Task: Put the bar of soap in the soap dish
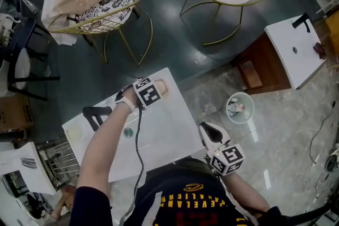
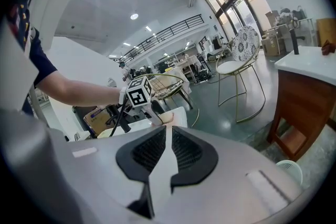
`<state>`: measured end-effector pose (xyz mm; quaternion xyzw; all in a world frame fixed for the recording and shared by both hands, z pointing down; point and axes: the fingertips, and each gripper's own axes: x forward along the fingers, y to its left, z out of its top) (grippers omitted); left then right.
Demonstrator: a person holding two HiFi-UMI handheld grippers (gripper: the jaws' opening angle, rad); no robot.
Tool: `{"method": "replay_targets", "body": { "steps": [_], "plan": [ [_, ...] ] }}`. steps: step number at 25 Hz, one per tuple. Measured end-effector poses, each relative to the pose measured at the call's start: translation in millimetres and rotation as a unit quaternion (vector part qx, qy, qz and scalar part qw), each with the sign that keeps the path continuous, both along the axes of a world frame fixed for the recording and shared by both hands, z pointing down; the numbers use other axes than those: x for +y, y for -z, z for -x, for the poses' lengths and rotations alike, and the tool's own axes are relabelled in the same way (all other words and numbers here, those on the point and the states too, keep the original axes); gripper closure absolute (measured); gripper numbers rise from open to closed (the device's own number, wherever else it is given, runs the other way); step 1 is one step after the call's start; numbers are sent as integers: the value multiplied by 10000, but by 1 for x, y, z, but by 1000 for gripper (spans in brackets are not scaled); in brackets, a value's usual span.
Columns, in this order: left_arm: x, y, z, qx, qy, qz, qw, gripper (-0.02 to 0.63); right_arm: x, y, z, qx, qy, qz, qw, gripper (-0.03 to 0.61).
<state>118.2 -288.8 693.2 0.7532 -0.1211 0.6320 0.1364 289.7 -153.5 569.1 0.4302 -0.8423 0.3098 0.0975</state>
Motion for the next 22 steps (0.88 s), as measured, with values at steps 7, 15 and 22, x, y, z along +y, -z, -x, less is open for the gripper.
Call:
{"method": "replay_targets", "body": {
  "steps": [7, 15, 22],
  "plan": [
    [-1, 1, 1, 12, -13, -56, 10000, 356, -1, 1, 0, 3, -7, -1, 10000, 541],
    [-1, -1, 3, -33, -1, -147, 9999, 354, 2, 3, 5, 9, 32, -49, 10000, 538],
    [-8, 7, 2, -129, -115, -352, 9992, 347, 4, 3, 10, 2, 80, -51, 10000, 532]
  ]
}}
